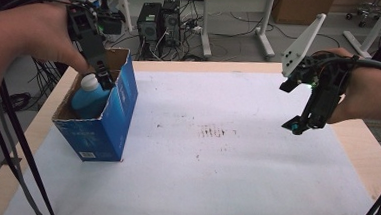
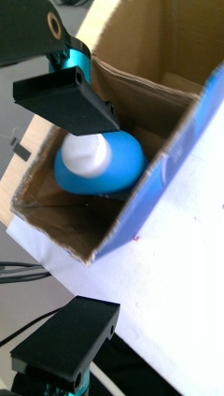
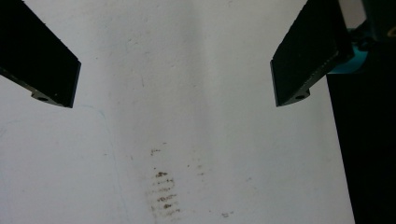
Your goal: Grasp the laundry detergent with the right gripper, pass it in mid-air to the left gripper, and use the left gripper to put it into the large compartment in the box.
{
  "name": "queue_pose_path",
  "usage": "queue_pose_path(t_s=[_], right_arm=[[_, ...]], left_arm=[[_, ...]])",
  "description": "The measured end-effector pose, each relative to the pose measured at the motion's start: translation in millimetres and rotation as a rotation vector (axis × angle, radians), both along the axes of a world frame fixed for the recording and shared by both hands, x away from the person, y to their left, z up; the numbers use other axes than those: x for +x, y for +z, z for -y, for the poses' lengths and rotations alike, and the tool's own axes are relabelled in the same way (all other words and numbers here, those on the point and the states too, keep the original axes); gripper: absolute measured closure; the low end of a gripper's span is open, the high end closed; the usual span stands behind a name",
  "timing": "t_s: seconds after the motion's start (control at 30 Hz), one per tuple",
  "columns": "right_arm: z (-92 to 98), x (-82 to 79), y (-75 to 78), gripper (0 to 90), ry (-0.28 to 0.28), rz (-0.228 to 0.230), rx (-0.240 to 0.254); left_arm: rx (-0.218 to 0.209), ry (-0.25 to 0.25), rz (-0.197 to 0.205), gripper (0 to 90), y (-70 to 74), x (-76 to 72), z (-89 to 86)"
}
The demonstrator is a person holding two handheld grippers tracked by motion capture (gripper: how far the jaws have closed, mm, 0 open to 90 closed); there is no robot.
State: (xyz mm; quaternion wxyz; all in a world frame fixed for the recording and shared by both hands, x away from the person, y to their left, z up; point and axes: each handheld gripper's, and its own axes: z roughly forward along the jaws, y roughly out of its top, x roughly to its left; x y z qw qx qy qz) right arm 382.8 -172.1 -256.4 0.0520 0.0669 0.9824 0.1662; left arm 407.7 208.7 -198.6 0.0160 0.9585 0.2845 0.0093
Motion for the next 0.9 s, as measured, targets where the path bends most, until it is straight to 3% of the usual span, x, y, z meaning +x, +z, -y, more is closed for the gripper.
queue_pose_path(t_s=[0.6,0.9], right_arm=[[-5.8,4.1,-8.5,0.6,0.051,-0.062,-0.120],[-1.4,10.1,-17.5,0.6,0.054,-0.092,-0.162]], left_arm=[[0.021,-0.244,-0.038,2.7,-14.2,-9.0,53.6],[0.018,-0.329,-0.060,1.6,-28.0,-5.6,77.5]])
